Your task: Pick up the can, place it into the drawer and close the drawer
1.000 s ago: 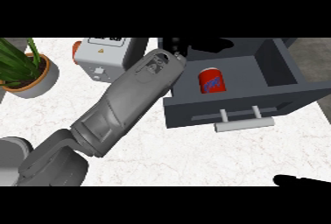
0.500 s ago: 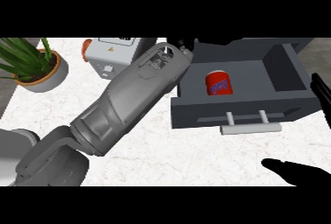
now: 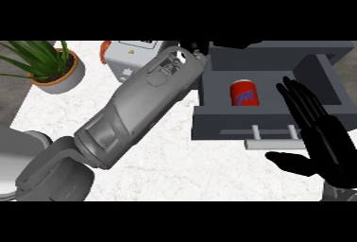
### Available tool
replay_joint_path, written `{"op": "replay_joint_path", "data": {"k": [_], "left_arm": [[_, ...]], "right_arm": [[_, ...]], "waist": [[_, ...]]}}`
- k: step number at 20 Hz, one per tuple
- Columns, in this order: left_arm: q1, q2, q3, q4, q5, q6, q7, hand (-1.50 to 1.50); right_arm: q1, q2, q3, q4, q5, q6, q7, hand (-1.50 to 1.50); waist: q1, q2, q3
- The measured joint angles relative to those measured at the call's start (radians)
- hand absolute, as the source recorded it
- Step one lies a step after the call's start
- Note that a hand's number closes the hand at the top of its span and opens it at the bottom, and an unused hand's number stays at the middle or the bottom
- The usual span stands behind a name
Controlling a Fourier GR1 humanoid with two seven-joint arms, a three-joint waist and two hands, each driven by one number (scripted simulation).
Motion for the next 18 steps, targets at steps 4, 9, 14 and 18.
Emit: {"op": "replay_joint_path", "data": {"k": [4,9,14,18], "left_arm": [[0.014,0.044,-0.001,-0.051,-0.022,-0.012,0.048,-1.5],[0.063,0.111,-0.02,-0.154,-0.059,-0.008,0.125,-1.5],[0.119,0.21,-0.023,-0.276,-0.084,-0.029,0.188,-1.5],[0.153,0.265,-0.033,-0.369,-0.104,-0.024,0.246,-1.5]], "right_arm": [[-0.033,0.037,0.022,0.145,0.091,-0.101,-0.017,-1.5],[-0.115,0.083,0.004,0.335,0.146,-0.22,-0.036,-1.5],[-0.209,0.089,-0.033,0.497,0.186,-0.313,-0.069,-1.5],[-0.277,0.086,-0.059,0.617,0.217,-0.38,-0.096,-1.5]], "waist": [[0.016,-0.005,0.0],[0.03,-0.01,-0.002],[0.04,-0.02,-0.013],[0.048,-0.026,-0.019]]}}
